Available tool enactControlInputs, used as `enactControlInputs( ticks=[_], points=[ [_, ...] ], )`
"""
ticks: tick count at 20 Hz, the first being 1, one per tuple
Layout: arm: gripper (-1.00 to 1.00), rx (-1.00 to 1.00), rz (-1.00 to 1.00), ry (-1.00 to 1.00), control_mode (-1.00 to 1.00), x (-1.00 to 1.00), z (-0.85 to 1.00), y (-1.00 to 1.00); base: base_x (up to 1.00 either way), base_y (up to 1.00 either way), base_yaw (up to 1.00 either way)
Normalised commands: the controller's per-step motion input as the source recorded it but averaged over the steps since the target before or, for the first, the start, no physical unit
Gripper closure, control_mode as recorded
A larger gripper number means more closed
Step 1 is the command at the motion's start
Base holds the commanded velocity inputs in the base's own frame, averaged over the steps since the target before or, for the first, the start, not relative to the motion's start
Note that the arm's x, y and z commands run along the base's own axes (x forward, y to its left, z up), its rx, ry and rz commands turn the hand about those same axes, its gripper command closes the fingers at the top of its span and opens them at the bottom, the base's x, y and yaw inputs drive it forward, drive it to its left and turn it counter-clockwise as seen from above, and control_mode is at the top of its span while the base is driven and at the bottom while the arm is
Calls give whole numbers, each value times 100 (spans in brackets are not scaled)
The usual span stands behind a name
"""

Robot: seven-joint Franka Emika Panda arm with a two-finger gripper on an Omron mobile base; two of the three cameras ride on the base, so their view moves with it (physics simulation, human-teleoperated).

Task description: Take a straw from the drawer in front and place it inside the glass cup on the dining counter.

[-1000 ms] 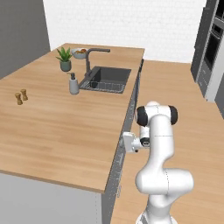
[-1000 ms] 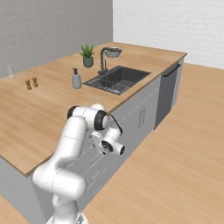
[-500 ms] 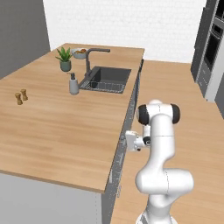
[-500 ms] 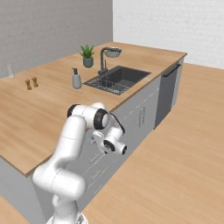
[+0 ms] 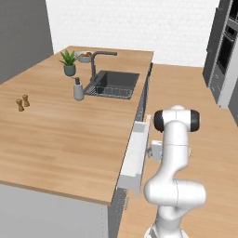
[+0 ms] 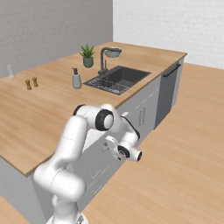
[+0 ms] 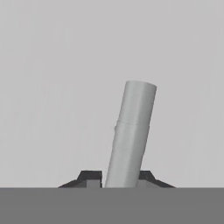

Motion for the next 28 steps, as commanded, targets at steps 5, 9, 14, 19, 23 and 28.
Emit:
enactControlInputs(
  ticks=[5,9,14,19,23,28],
  points=[
    [100,0,0,0,-100,-24,5,-100,0,0,0],
    [100,0,0,0,-100,-5,0,-100,0,0,0],
    [-100,0,0,0,-100,0,0,-99,0,0,0],
    [-100,-1,0,4,-100,-11,-7,-77,0,0,0],
    [-100,-11,0,16,-100,-25,-18,-66,0,0,0],
    [-100,-16,0,16,-100,-14,5,-44,0,0,0]
  ],
)
